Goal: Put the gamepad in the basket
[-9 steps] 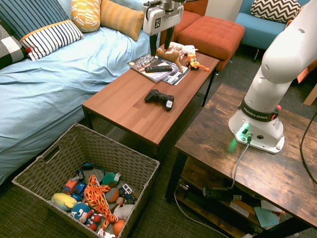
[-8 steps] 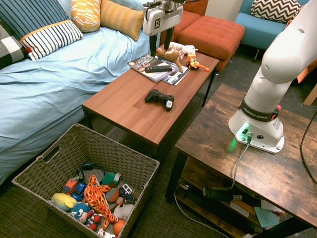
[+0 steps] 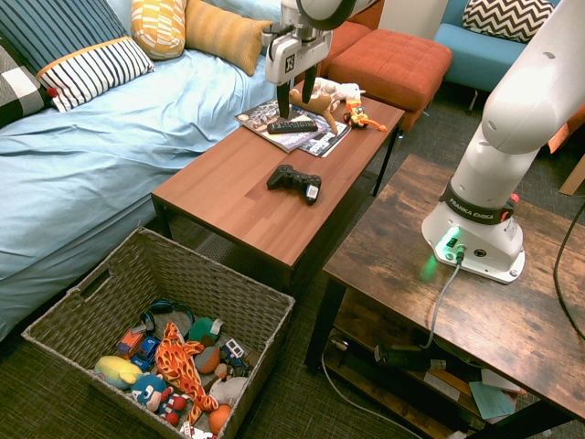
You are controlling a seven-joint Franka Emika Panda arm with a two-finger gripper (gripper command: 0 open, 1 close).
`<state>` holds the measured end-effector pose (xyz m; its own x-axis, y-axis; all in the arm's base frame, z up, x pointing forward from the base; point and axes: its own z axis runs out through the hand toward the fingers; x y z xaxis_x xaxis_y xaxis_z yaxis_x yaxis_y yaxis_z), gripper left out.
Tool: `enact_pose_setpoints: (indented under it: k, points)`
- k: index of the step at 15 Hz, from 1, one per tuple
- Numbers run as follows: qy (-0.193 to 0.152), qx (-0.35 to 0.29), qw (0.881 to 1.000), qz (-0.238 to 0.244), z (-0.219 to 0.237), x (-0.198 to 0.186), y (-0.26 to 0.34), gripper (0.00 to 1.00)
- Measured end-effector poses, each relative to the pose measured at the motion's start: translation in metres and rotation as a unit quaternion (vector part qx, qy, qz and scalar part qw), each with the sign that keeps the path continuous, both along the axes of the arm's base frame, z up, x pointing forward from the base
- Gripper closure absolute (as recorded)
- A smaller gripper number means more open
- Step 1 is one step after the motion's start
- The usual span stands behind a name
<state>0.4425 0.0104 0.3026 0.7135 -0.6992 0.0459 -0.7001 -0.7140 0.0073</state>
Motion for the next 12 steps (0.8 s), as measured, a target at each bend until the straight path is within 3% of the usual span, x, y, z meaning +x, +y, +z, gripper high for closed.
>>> enact_pose_setpoints:
  k: [5, 12]
  points:
    - [0.021, 0.009, 1.000, 0.010, -0.080, 0.004, -0.014, 0.00]
    - [0.039, 0.005, 0.999, 0.015, -0.152, 0.002, -0.015, 0.00]
